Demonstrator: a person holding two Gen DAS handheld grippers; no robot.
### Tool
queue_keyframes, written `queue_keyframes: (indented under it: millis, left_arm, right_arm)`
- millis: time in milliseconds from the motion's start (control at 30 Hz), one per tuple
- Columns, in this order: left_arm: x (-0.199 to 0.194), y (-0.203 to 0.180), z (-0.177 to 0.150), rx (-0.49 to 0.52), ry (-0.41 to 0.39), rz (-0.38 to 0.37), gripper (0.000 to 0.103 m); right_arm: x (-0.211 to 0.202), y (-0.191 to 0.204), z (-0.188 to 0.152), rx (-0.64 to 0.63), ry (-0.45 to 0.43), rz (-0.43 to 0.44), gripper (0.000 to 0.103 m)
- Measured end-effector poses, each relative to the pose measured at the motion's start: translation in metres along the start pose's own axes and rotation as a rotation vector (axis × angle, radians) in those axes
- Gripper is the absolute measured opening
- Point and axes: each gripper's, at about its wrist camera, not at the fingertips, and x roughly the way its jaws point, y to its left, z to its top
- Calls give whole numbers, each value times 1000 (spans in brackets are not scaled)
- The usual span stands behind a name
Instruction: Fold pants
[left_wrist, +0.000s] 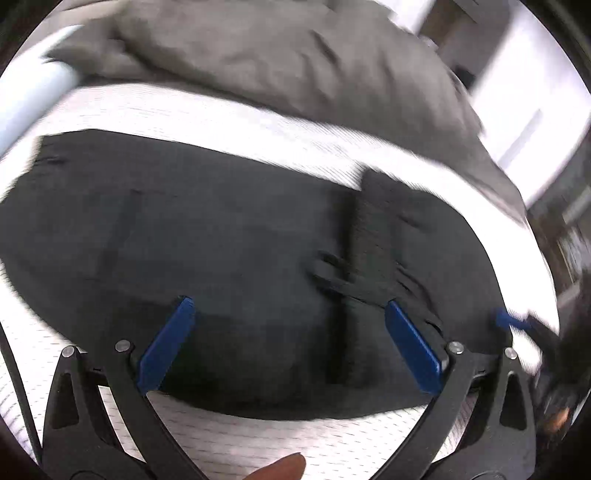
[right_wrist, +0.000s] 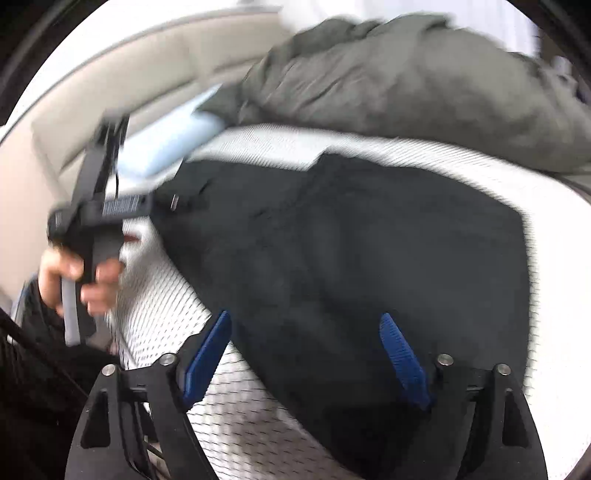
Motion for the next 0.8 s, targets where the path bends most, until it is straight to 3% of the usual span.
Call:
queue_keyframes:
  millis: [100, 200, 267, 367, 600, 700, 800]
  left_arm:
    - [15, -32, -9, 141, 76, 57, 101]
    - [23, -47, -20, 262, 76, 153, 99]
    - [27, -49, -28, 343, 70, 236, 100]
    - [18, -42, -32, 353, 61, 234, 100]
    - [-20, -26, -16, 178, -36, 100, 99]
    - [-30, -50, -9, 144, -78, -12, 99]
    - [-12, -91, -3, 161, -34, -81, 99]
  right_arm:
    - [-12, -37, -2, 139, -72, -33, 88]
    - [-4, -56, -12, 196, -29, -64, 88]
    - [4, -60, -18, 121, 50, -170, 88]
    - [3, -66, -28, 22, 139, -319, 88]
    - [-60, -111, -41, 257, 9, -214, 88]
    - [-69, -118, -56, 416, -29, -91, 88]
    - [-74, -104, -79, 489, -27, 16, 80]
